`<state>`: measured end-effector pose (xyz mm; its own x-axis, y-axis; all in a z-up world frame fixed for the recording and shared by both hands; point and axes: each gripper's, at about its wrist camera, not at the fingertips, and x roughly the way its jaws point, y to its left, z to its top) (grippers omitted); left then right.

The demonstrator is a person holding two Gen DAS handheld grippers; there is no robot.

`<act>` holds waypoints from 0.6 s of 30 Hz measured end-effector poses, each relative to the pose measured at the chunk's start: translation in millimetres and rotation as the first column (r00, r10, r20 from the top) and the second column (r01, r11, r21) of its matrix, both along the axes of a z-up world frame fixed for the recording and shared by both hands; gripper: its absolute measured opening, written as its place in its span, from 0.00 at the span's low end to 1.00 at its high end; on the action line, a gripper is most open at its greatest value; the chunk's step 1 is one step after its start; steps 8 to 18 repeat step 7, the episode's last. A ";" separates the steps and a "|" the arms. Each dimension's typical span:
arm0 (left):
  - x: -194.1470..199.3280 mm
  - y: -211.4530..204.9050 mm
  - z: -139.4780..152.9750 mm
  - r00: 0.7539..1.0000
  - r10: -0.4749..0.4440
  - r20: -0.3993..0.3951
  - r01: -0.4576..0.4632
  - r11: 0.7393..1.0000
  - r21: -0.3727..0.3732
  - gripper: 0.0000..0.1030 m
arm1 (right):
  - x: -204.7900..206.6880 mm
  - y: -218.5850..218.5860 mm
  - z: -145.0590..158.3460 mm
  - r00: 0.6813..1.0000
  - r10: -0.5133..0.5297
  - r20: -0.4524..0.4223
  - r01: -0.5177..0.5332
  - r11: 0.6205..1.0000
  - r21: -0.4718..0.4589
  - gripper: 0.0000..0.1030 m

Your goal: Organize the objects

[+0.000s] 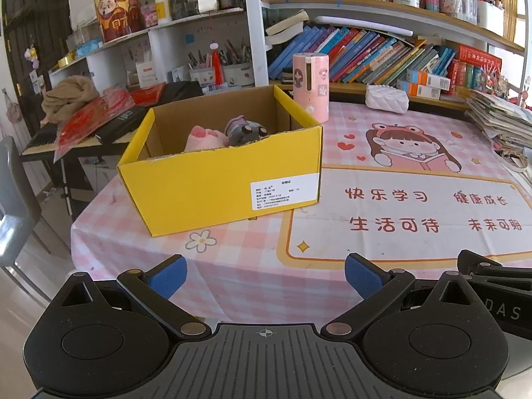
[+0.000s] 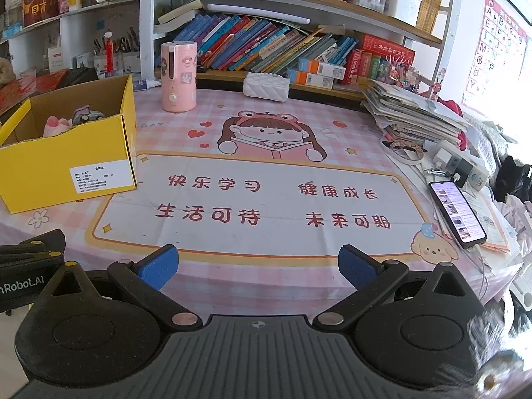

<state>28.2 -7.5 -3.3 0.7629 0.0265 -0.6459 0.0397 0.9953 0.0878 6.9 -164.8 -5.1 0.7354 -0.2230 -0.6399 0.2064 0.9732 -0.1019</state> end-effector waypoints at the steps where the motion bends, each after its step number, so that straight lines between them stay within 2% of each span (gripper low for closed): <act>1: 0.3 -0.6 -0.3 1.000 0.000 0.000 0.000 1.000 0.002 0.99 | 0.1 -1.0 -0.1 1.000 -0.001 -0.001 0.001 1.000 0.000 1.00; 18: 4.3 1.0 -1.9 1.000 -0.003 -0.012 0.003 1.000 -0.001 0.99 | 2.2 -3.3 -2.0 1.000 -0.006 -0.011 0.006 1.000 0.002 1.00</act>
